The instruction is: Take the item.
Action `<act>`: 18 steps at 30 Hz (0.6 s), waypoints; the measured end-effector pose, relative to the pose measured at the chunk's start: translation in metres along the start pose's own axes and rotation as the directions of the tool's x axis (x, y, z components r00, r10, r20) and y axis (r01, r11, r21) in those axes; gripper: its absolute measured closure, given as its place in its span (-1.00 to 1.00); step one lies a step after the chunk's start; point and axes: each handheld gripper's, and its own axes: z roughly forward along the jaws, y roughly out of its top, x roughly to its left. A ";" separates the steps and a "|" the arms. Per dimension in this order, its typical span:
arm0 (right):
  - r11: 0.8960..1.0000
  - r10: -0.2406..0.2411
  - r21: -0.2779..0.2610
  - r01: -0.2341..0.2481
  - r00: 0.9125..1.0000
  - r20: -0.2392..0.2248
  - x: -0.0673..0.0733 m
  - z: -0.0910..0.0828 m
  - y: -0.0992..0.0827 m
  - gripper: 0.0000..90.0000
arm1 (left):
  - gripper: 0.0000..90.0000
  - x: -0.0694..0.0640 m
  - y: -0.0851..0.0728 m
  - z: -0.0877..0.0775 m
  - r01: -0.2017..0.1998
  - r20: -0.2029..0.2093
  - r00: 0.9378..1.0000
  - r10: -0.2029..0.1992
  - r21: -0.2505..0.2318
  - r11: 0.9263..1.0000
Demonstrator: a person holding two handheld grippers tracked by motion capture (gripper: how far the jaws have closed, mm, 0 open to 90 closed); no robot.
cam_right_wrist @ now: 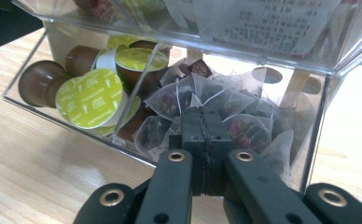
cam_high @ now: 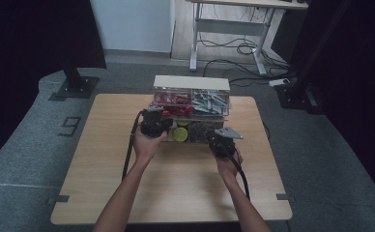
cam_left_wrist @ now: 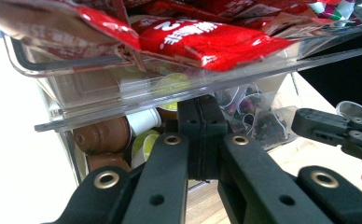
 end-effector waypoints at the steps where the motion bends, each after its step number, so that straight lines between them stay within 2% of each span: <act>1: 1.000 -0.005 -0.006 0.005 1.000 -0.002 0.001 -0.002 0.002 0.98 | 1.00 0.000 0.000 0.000 0.000 0.000 1.000 0.000 0.002 1.000; 8: 1.000 -0.021 -0.022 0.021 1.000 -0.006 0.005 -0.010 0.008 0.98 | 1.00 0.000 0.000 0.000 0.001 0.000 1.000 -0.001 0.000 1.000; 18: 0.999 -0.023 -0.041 0.022 1.000 -0.014 0.004 -0.022 0.012 0.98 | 1.00 0.000 0.000 0.000 0.001 0.000 1.000 -0.001 0.003 1.000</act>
